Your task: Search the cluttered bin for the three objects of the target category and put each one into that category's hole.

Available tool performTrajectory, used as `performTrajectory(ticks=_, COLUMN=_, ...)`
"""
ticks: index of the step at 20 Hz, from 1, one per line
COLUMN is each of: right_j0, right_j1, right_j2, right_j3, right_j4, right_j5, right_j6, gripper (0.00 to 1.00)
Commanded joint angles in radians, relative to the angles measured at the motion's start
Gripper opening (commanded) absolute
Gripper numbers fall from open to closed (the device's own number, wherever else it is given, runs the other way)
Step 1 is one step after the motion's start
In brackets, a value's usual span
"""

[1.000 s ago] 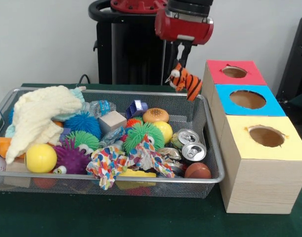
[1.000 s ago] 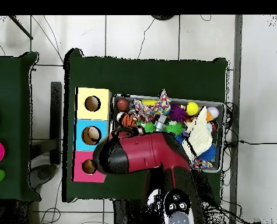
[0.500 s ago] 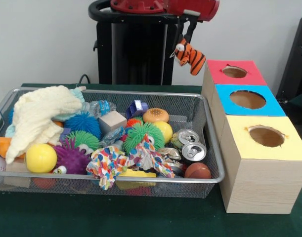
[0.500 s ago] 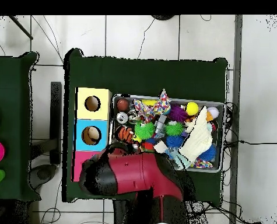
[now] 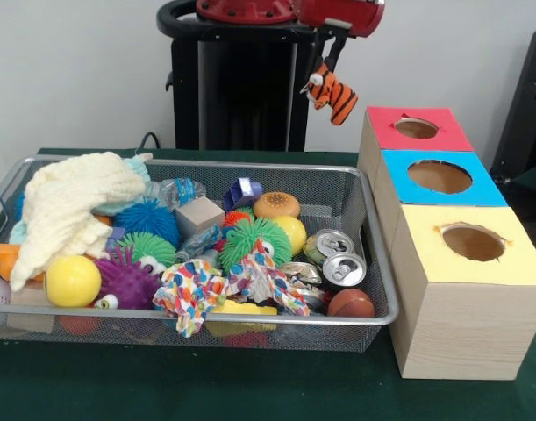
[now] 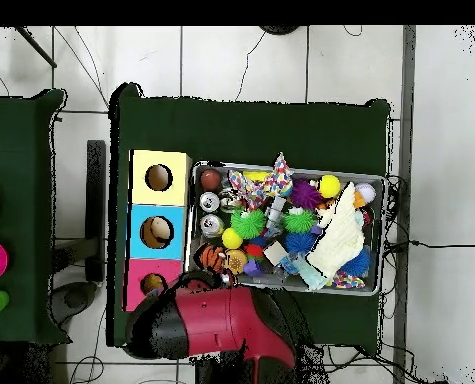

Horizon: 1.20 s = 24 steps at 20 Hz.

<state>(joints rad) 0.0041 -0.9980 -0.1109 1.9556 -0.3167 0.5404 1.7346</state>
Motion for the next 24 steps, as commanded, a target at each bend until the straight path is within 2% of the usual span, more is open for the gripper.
performTrajectory(ticks=1, right_j0=0.059, right_j1=0.064, right_j2=-0.046, right_j3=0.070, right_j4=0.068, right_j5=-0.071, right_j6=0.333, gripper=0.00)
performTrajectory(ticks=12, right_j0=0.246, right_j1=0.103, right_j2=-0.106, right_j3=0.084, right_j4=0.156, right_j5=-0.084, right_j6=0.475, gripper=0.00)
performTrajectory(ticks=17, right_j0=0.276, right_j1=0.121, right_j2=-0.118, right_j3=0.090, right_j4=0.179, right_j5=-0.105, right_j6=0.489, gripper=0.00)
performTrajectory(ticks=24, right_j0=0.265, right_j1=0.198, right_j2=-0.114, right_j3=0.104, right_j4=0.183, right_j5=-0.217, right_j6=0.496, gripper=0.00)
